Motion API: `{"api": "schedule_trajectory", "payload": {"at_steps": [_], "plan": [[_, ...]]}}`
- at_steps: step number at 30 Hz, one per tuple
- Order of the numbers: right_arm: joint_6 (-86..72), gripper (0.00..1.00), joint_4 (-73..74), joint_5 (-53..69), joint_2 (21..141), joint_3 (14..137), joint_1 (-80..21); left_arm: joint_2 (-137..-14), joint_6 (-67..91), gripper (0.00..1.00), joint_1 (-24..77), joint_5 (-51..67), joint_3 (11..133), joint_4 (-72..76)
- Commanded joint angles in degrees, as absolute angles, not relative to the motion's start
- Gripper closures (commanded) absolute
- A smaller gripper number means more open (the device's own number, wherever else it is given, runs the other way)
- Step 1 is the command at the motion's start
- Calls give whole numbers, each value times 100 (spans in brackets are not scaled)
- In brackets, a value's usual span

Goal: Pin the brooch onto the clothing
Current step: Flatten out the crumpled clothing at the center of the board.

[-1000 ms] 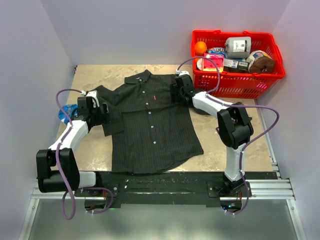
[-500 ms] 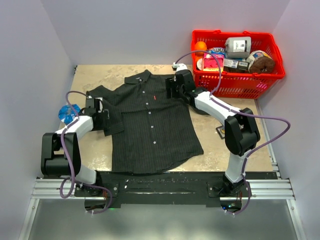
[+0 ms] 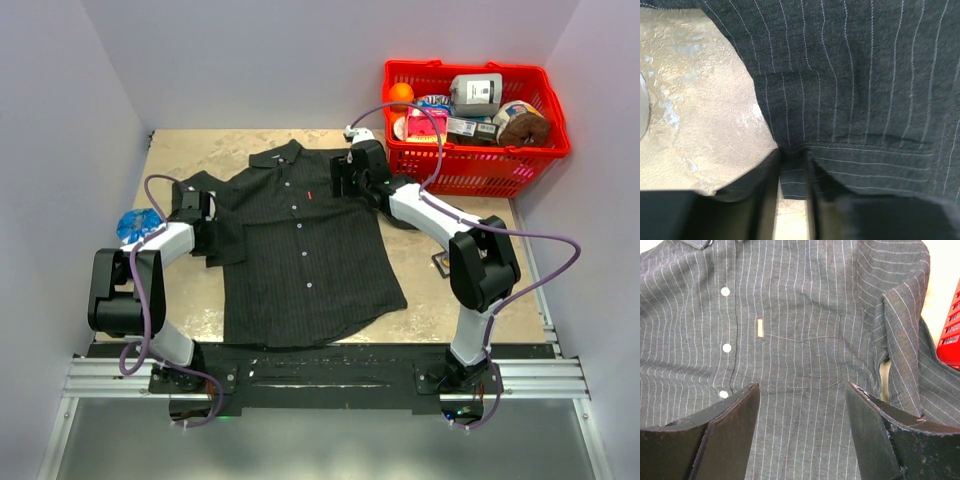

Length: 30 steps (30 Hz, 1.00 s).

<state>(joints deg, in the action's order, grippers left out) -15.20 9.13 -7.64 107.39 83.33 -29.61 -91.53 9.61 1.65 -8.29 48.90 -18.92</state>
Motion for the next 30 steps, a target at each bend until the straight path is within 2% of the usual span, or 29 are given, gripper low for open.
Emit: {"api": "schedule_trajectory", "payload": {"at_steps": [1,8,15,21,30], "plan": [[-1565,28,765,-729,10424,8253,-2953,-9290,1011,79,150,-1098,4913,-2021],[-1564,28,765,-747,10336,8244,-2953,-8940,1046,100,53,-1379,4851,-1995],[-1556,28,791,-773,10248,8244,-2953,-8034,1212,100,-614,-1626,4694,-1539],[-1556,28,765,-817,10143,8130,-2953,-7305,1564,100,-2054,-1055,4518,-1029],[-1556,28,765,-809,10116,8174,-2953,-6899,1424,100,-2705,-1451,4517,-932]]}}
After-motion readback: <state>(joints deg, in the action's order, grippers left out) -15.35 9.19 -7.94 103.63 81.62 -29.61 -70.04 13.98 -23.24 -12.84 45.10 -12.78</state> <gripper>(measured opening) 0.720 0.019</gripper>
